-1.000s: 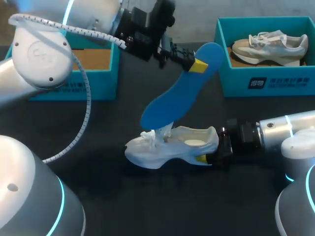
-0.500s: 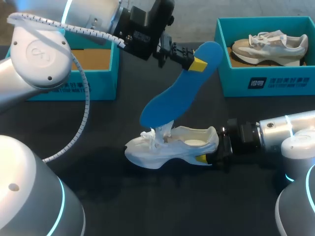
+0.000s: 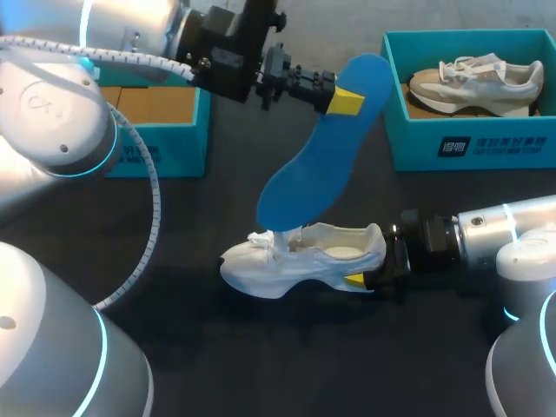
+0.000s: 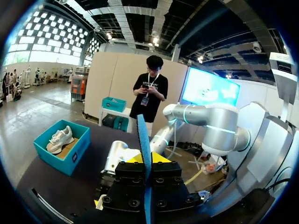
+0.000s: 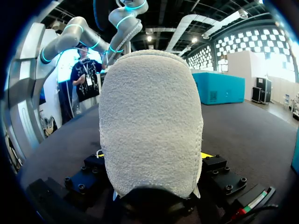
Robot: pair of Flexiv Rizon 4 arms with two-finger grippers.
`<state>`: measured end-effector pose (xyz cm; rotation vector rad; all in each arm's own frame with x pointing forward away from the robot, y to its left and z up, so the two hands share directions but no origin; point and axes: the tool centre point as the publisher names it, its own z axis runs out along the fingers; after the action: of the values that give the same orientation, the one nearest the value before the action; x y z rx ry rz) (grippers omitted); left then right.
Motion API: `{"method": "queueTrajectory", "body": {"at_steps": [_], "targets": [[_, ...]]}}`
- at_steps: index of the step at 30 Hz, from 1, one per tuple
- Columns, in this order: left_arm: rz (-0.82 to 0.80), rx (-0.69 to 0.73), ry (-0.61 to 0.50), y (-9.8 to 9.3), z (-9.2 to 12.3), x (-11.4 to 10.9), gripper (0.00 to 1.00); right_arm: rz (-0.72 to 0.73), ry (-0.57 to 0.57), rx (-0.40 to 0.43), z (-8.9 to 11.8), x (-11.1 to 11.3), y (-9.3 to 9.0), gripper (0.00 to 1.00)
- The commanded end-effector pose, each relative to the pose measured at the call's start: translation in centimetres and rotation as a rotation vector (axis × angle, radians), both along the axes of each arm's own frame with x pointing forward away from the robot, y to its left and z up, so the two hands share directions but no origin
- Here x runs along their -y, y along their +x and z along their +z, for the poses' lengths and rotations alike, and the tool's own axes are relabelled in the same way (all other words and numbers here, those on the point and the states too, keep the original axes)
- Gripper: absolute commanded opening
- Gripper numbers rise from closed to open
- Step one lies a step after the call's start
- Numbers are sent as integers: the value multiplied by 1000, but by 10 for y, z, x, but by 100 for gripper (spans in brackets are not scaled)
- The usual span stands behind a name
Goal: Take the shoe out of the shoebox, open the shoe tongue, remove and reinsert the insole, then place the shoe into the shoebox
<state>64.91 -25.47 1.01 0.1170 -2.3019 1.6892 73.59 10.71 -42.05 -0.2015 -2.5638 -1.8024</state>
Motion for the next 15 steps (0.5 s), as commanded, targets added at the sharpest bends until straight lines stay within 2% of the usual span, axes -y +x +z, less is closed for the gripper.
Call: {"method": "queueTrajectory", "body": {"at_steps": [1, 15], "targets": [[11, -16, -65, -10, 4, -12, 0, -2, -2, 0, 1, 0, 0, 0], [-12, -60, -160, -48, 60, -27, 0, -2, -2, 0, 1, 0, 0, 0]]}}
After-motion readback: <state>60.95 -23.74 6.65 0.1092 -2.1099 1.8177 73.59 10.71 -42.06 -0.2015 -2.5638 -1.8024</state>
